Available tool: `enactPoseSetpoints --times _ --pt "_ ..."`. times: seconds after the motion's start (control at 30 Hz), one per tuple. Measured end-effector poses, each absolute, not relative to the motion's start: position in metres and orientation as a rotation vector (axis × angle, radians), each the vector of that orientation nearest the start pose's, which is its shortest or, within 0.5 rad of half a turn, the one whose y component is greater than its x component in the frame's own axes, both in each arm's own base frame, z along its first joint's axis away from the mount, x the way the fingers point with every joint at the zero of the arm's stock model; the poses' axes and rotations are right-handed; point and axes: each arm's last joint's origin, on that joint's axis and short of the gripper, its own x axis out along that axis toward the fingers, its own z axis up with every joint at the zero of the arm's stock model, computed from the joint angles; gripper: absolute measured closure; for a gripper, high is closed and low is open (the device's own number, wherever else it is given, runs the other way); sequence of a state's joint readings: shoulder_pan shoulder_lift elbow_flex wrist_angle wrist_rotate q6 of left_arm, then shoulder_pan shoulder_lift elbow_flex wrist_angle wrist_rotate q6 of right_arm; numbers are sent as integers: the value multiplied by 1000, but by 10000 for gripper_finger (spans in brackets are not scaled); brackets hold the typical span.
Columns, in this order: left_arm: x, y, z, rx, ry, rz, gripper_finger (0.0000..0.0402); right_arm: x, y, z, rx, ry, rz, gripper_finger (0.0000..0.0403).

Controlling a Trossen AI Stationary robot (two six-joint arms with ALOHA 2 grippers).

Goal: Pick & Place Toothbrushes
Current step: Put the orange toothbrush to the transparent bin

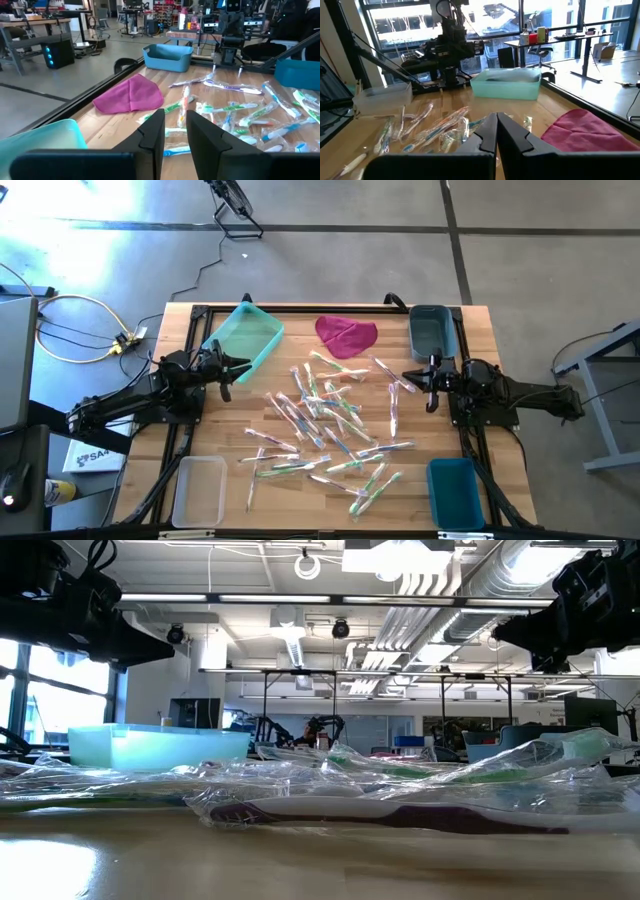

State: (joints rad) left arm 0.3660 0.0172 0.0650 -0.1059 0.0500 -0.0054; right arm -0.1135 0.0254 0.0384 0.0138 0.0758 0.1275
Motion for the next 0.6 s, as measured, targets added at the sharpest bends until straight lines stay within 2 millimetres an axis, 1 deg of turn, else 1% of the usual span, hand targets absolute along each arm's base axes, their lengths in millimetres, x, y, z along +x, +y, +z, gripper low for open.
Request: enactPoseSetpoints --times 0.23,0.6 --pt "89 32 174 -19 56 317 327 95 -12 188 124 -164 -145 400" --pt "89 32 174 -19 57 317 327 99 -10 194 150 -211 -114 400"
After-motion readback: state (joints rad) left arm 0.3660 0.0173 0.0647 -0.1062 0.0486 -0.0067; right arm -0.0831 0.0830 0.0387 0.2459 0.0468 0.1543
